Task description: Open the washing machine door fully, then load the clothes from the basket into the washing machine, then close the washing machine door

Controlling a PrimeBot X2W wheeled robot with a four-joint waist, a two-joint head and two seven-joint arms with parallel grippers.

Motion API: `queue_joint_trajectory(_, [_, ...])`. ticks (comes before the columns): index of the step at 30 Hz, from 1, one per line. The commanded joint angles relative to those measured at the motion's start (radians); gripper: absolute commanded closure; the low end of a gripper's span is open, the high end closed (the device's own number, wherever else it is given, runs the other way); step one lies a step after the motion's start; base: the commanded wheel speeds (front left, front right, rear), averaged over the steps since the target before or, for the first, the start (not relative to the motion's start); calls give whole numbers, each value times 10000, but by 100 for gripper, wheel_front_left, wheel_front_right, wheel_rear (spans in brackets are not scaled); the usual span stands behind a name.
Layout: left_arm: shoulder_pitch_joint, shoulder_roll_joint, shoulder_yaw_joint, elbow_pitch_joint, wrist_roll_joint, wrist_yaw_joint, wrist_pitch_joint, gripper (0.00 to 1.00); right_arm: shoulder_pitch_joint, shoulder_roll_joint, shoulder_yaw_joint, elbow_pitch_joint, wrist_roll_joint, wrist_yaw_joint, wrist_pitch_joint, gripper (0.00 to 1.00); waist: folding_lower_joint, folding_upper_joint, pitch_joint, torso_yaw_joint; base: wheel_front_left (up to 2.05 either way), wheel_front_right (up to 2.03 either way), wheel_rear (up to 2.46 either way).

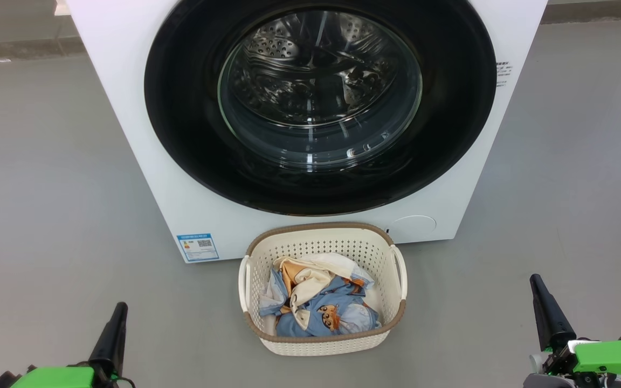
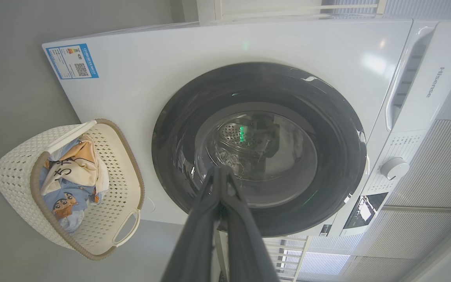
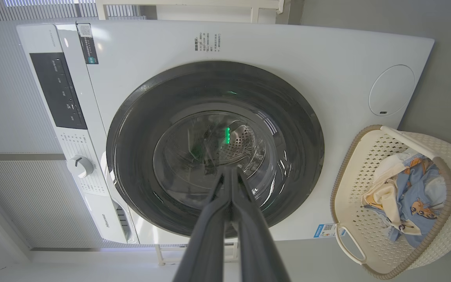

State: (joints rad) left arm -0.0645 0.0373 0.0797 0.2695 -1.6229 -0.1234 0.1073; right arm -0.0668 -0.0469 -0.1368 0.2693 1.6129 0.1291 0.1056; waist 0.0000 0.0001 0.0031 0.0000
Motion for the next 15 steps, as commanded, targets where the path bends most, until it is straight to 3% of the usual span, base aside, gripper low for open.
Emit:
queue_joint_trajectory(1, [-435, 132, 348, -246, 149, -73, 65, 100, -412, -36, 222, -245, -50, 16, 83, 100, 0, -1, 0, 0, 0, 0, 0])
queue_joint_trajectory(15, [-436, 132, 349, -246, 150, -73, 66, 100, -412, -35, 221, -245, -51, 16, 84, 100, 0, -1, 0, 0, 0, 0, 0])
